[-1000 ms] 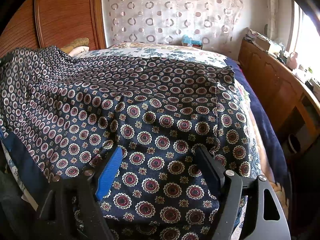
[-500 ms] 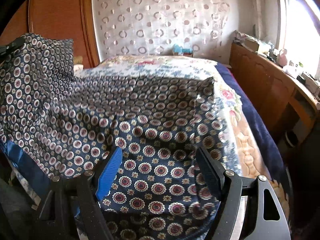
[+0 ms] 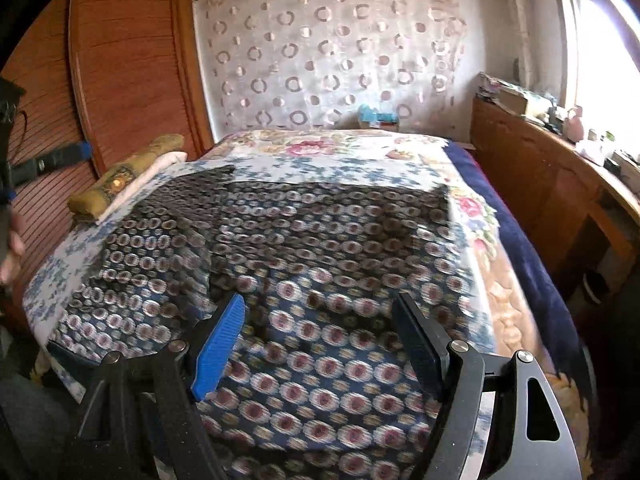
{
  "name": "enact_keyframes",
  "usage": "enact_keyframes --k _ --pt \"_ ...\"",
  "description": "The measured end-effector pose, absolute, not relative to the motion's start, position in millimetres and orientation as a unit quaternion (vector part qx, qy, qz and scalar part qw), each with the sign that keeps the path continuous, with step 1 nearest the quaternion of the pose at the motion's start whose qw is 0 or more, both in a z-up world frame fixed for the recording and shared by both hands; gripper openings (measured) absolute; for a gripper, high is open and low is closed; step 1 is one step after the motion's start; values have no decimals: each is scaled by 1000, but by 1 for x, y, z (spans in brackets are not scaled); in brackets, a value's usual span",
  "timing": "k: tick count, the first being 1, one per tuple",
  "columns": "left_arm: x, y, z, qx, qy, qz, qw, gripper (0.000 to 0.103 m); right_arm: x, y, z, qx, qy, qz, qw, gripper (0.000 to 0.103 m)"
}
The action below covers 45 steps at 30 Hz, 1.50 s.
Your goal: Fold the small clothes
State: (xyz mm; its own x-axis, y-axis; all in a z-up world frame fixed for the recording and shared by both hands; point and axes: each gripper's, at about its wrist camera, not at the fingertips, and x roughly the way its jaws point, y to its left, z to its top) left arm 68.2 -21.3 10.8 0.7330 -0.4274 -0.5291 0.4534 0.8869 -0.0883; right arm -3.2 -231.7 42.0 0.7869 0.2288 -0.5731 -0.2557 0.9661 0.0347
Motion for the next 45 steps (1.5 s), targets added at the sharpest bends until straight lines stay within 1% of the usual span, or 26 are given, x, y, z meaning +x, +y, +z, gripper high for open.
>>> enact_keyframes --k 6,10,18,22,23,25,26,27,28,29,30,33,40,45 --pt "61 0 -11 27 291 -197 936 75 27 -205 47 -31 300 167 939 78" --pt "58 11 -23 24 302 -182 935 75 59 -190 49 -24 312 201 928 73" --pt "54 26 -36 10 312 -171 934 75 130 -166 29 -36 373 236 896 65" --pt "55 24 -42 8 319 -171 932 75 147 -159 19 -37 407 249 878 62" --pt "55 24 -44 7 321 -171 932 75 149 -158 17 -36 409 251 876 60" --pt "55 22 -49 7 324 -172 930 75 149 -155 19 -39 407 256 876 54" --pt "55 23 -49 7 325 -172 930 75 150 -154 19 -36 409 264 873 42" --pt "55 22 -49 6 326 -173 929 75 151 -149 17 -37 409 270 871 28" --pt "55 22 -50 6 326 -174 929 75 149 -147 17 -42 407 274 870 23" --pt "55 21 -50 6 326 -174 929 75 147 -145 17 -48 405 281 869 13" --pt "54 20 -50 6 326 -175 929 75 146 -144 17 -49 402 287 868 7" --pt "53 17 -49 9 326 -177 929 75 141 -148 20 -47 389 292 873 4" --pt "52 10 -46 8 323 -190 927 75 105 -182 45 -44 336 268 902 3" --pt "52 -2 -45 14 323 -202 925 75 77 -221 50 -52 332 233 912 3"
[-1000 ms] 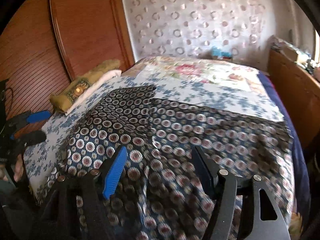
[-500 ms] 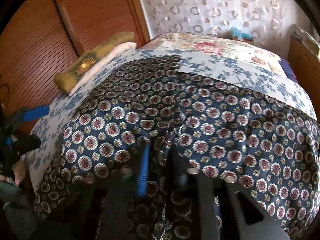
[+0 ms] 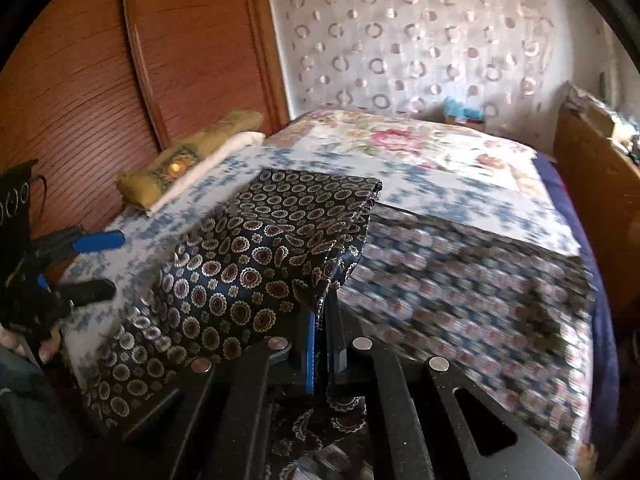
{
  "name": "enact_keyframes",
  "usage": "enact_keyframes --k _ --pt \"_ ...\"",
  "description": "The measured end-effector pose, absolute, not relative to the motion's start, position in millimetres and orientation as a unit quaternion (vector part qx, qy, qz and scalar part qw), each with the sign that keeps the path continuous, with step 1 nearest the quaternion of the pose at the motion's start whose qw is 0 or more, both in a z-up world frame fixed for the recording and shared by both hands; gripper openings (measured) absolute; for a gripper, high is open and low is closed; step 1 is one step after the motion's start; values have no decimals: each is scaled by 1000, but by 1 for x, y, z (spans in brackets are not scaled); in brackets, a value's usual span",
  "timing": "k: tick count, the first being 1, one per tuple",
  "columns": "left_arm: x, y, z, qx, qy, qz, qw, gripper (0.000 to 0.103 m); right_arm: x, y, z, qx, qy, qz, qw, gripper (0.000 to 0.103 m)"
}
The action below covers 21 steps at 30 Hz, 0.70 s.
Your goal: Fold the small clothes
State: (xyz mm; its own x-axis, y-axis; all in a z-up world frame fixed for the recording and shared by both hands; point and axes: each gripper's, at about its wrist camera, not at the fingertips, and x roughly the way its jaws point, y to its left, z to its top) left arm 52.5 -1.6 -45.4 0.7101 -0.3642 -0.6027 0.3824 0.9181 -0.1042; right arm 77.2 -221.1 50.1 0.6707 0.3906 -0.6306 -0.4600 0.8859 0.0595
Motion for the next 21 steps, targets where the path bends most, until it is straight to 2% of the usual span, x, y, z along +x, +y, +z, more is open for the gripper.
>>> enact_keyframes --k 13,21 --pt "63 -41 -45 32 332 -229 914 75 20 -330 50 -25 335 119 934 3" --pt "72 -62 -50 44 343 -239 908 75 -1 -326 49 -25 356 86 930 3"
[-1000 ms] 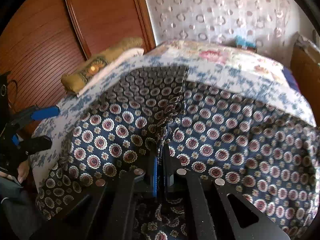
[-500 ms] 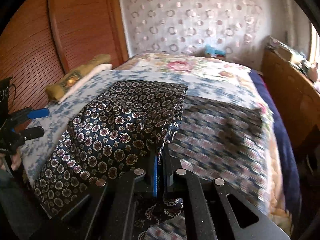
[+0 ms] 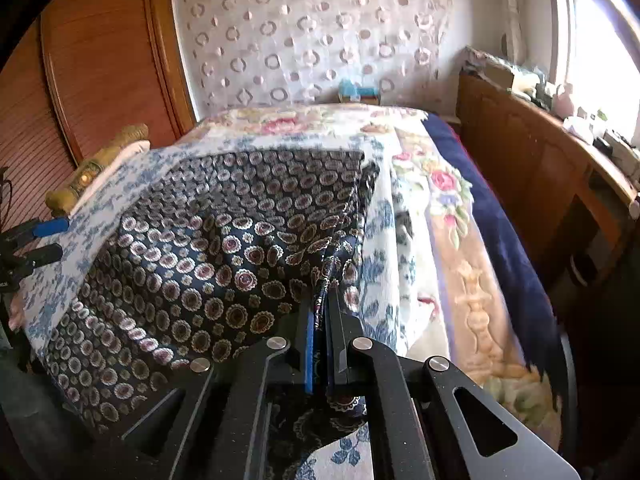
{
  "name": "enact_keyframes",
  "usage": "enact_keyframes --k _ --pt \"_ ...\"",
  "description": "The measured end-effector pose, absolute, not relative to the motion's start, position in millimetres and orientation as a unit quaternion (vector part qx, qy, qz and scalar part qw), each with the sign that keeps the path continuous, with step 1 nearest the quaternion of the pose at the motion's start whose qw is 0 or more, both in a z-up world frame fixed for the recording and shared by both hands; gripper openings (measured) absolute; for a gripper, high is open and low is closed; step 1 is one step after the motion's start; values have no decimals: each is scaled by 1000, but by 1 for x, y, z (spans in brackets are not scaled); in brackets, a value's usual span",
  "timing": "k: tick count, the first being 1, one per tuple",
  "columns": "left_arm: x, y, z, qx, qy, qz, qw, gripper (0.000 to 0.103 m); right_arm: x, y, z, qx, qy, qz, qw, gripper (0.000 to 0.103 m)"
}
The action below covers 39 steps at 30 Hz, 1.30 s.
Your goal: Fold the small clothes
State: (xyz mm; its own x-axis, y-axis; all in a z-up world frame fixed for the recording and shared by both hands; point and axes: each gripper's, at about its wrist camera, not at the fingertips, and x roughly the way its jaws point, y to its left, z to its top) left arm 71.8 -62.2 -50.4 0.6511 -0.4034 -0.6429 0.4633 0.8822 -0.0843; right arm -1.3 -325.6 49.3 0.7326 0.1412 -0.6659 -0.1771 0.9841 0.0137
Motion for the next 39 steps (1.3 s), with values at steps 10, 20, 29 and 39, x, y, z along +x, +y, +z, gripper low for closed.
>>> enact_keyframes --k 10,20,29,39 --pt "86 -70 -61 50 364 -241 898 75 8 -316 59 -33 338 59 939 44" --pt "145 -71 -52 57 365 -233 899 70 16 -320 28 -38 350 50 935 48" --pt "217 -77 -74 26 417 -223 881 50 13 -327 14 -27 361 43 931 49" --pt "248 -80 -76 -2 433 -236 870 4 0 -335 2 -15 353 70 933 50"
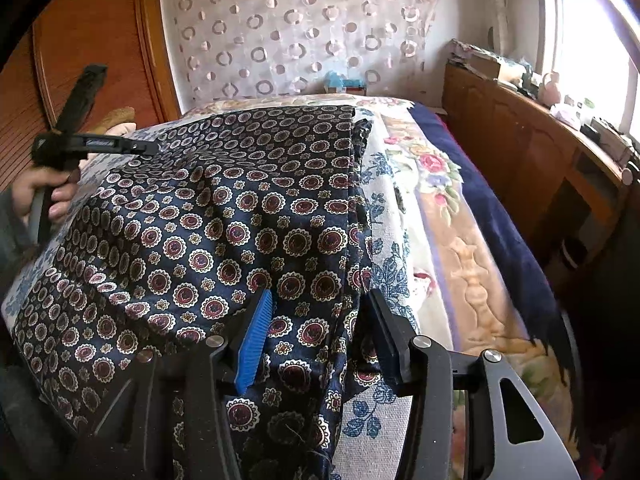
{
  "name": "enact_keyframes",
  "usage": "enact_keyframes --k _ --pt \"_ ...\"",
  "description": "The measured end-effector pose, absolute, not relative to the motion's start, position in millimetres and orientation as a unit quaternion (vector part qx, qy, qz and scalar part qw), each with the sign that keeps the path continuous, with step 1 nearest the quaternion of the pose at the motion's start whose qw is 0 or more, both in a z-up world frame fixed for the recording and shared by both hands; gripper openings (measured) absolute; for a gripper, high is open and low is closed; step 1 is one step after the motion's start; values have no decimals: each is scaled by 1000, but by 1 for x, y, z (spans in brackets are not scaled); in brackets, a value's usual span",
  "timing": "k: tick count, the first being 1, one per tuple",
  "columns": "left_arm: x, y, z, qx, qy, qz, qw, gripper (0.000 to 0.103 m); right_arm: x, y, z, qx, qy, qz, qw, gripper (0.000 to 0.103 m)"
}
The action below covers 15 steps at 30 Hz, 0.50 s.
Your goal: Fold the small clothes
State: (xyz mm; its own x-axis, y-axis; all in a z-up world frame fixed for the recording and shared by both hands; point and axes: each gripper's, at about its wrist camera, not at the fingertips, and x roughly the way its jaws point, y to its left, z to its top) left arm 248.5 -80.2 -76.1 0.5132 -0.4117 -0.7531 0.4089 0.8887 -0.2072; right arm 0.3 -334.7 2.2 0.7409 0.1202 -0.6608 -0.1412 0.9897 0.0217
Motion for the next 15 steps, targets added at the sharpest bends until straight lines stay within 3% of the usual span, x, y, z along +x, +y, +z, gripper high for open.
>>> enact_keyframes --k 7,15 --pt "239 -89 -33 13 350 -229 908 2 -5 -333 0 -19 349 73 934 50" --pt "237 -100 -37 63 336 -208 916 2 -11 -332 -3 -23 345 76 935 50"
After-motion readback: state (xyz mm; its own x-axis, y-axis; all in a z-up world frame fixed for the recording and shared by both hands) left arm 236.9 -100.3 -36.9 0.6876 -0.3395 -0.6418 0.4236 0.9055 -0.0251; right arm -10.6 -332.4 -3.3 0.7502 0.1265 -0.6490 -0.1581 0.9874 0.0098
